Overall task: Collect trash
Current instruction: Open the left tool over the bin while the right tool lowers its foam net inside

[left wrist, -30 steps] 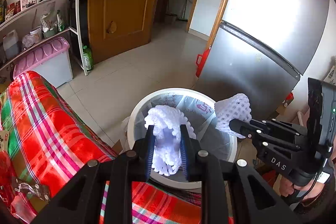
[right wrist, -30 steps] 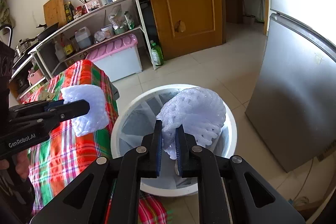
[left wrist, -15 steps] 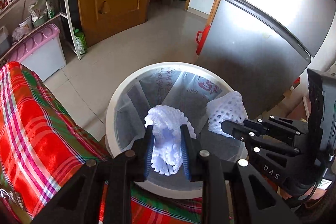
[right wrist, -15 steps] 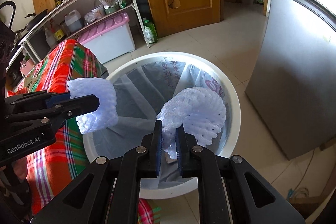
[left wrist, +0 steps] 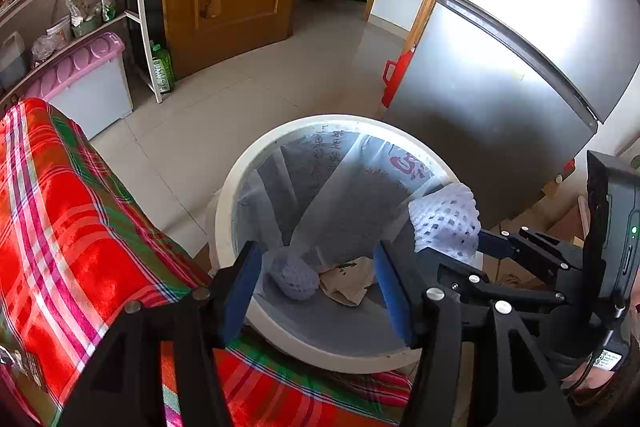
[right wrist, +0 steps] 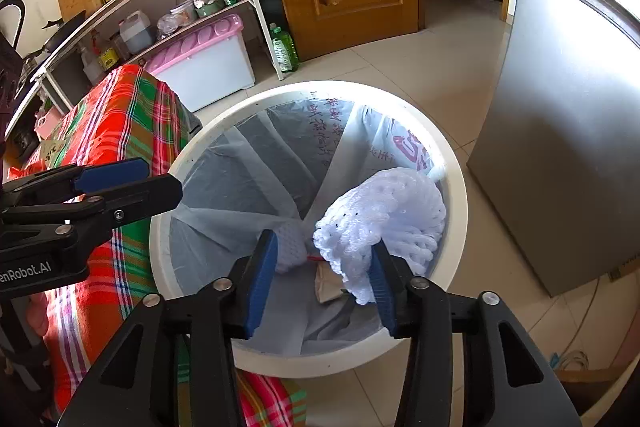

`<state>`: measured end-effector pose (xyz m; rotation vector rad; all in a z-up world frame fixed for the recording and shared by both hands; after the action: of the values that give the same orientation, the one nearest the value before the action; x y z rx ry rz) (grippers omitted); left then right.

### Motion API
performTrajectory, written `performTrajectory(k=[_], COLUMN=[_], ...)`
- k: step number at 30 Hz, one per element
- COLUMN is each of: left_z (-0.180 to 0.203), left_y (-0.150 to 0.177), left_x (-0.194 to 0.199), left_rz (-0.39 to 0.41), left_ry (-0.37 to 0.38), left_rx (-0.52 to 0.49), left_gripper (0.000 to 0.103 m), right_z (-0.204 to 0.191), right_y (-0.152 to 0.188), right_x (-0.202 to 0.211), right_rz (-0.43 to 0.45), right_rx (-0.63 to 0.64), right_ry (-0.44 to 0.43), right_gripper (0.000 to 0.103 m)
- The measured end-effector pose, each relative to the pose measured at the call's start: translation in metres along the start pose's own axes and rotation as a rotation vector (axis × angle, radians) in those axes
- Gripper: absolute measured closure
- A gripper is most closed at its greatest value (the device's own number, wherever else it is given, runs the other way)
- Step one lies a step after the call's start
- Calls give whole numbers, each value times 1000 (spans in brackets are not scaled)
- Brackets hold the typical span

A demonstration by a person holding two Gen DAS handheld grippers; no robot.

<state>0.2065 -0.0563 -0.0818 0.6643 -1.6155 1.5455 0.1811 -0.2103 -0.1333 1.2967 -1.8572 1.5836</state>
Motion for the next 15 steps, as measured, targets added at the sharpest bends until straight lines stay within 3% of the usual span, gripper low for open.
performTrajectory(k=[3, 6, 15], left_z=[-2, -6, -14], left_y=[1, 3, 6], left_x=[8, 18, 41], left_rz=[17, 32, 71], left_ry=[-3, 0, 0], left_rx=[7, 16, 29], left_gripper=[41, 41, 41], right_z=[-1, -5, -15], right_y=[0, 3, 1], right_x=[2, -2, 7], right_rz=[1, -68, -132], right_rx=[6, 31, 39], right_ry=[-8, -28, -78], right_gripper=[54, 54, 54])
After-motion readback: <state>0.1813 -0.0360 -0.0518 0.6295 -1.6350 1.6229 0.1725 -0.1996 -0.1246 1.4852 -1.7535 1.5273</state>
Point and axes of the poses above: each gripper's, at about its wrist camera, not at the fingertips, and x roughly against the way its jaws point, z to its right, y to its underside, the point moved 5 cm from there along -x, roughly the way its jaws point, and after that the axes turned 10 degrees about -y, right-handed, at the moved point
